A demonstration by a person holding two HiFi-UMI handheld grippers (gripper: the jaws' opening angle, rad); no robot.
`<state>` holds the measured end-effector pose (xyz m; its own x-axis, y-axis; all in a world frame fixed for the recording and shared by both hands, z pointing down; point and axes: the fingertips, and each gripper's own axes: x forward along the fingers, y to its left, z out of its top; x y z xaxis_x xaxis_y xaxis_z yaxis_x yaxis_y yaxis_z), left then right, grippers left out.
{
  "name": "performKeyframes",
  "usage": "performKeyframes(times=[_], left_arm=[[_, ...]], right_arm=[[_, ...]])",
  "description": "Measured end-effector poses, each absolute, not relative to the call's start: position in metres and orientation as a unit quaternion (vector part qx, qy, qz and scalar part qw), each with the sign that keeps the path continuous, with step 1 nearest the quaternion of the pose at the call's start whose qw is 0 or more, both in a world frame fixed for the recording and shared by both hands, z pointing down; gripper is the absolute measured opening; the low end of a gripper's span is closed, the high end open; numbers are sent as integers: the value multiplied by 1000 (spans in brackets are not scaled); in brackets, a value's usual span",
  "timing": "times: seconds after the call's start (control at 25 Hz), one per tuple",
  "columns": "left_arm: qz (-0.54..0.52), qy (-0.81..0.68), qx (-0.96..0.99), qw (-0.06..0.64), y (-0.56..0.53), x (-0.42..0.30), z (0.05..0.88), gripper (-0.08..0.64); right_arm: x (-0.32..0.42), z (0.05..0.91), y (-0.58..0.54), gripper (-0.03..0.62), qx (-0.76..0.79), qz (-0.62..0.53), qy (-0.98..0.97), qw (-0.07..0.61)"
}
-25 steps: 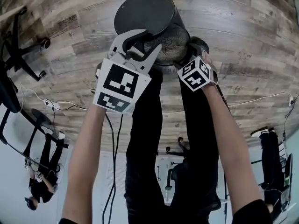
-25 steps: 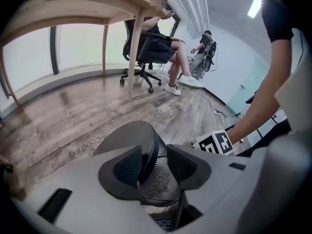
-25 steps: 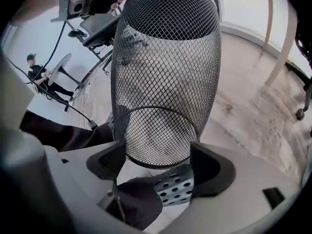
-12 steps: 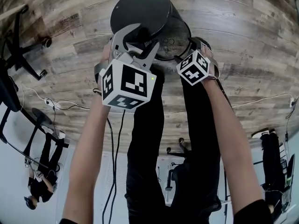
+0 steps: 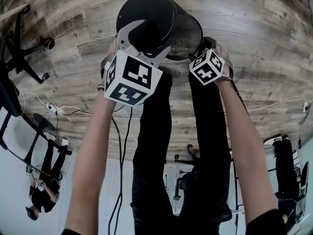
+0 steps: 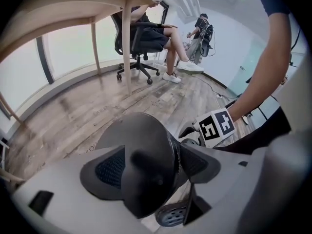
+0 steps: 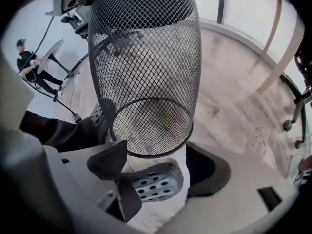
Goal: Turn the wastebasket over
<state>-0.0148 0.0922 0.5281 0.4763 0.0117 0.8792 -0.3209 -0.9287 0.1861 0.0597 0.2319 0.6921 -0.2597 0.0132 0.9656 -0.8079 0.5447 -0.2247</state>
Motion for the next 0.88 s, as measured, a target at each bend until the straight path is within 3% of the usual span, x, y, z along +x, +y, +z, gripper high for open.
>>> performKeyframes(times=[0.48,0.88], left_arm=[[496,-100,841,193,96,-7,536,365],[498,-99,845,167,111,11,538,365]], right_arm=[[74,668,216,382,314,397,-692,514],[110,603,171,382,393,419,-695,432]])
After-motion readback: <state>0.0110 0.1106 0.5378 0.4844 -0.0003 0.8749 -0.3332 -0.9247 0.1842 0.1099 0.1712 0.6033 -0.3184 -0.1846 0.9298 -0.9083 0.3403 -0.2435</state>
